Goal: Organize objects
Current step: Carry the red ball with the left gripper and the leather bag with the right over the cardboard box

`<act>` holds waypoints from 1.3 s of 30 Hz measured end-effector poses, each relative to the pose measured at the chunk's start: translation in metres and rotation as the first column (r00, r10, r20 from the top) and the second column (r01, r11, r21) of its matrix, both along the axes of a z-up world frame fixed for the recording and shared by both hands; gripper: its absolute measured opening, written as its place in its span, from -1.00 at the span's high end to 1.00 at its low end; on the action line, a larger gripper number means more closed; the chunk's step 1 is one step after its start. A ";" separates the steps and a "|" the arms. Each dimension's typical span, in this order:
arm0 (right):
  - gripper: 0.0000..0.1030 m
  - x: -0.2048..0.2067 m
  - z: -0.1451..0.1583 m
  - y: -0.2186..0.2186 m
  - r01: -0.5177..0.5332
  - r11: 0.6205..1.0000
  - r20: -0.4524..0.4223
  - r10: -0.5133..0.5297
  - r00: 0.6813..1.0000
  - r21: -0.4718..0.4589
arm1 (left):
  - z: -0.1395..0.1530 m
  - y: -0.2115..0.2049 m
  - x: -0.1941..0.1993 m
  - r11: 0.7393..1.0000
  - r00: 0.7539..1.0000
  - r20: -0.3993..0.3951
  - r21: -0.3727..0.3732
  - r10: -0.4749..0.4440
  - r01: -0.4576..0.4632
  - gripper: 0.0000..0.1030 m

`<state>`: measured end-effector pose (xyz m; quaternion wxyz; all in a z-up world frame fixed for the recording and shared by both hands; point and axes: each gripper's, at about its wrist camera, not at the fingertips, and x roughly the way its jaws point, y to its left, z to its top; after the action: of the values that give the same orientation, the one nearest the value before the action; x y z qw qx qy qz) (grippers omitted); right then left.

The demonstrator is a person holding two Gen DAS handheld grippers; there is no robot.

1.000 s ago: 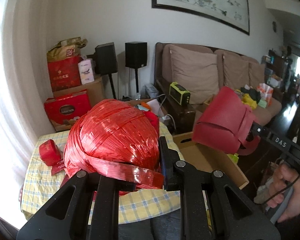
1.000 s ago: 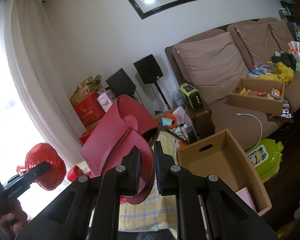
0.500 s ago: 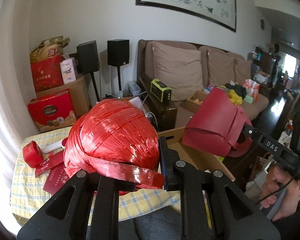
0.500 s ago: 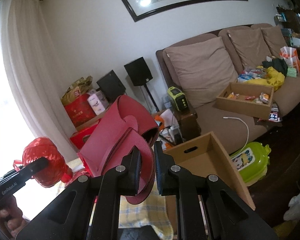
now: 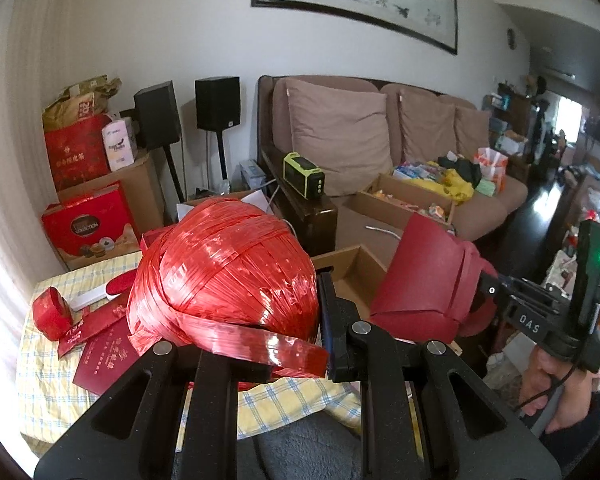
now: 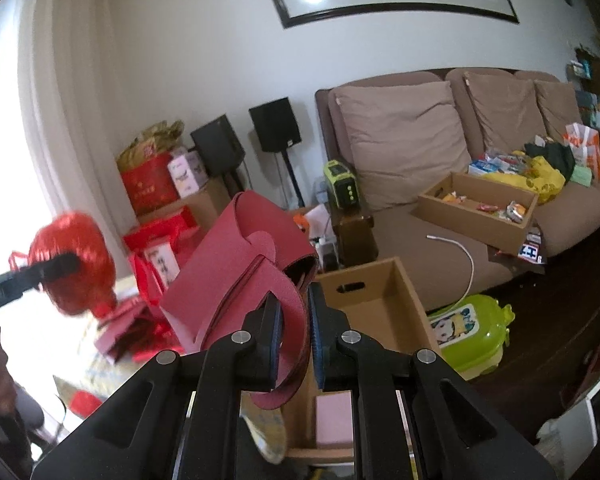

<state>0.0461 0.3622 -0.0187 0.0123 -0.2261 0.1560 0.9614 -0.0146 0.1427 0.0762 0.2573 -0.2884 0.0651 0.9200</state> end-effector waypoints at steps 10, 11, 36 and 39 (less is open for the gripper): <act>0.79 -0.007 -0.014 0.004 -0.004 1.000 0.019 0.004 1.000 0.004 | -0.002 0.014 0.005 0.999 0.999 0.005 -0.006 -0.034 0.034 0.68; 0.79 -0.009 -0.017 0.004 -0.004 1.000 0.032 0.003 0.999 0.015 | -0.002 0.014 0.005 0.999 0.999 0.007 -0.005 -0.037 0.037 0.68; 0.79 -0.031 -0.084 0.033 0.055 0.998 0.131 -0.060 0.990 0.043 | -0.023 0.011 -0.005 1.000 0.998 0.061 -0.004 -0.019 0.020 0.68; 0.79 -0.031 -0.090 0.038 0.060 0.998 0.127 -0.061 0.990 0.017 | -0.025 0.014 -0.004 1.000 0.998 0.061 -0.008 -0.023 0.024 0.68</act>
<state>0.0150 0.4003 -0.1089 0.0528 -0.2820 0.1555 0.9453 -0.0187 0.1571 0.0512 0.2688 -0.3166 0.0644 0.9074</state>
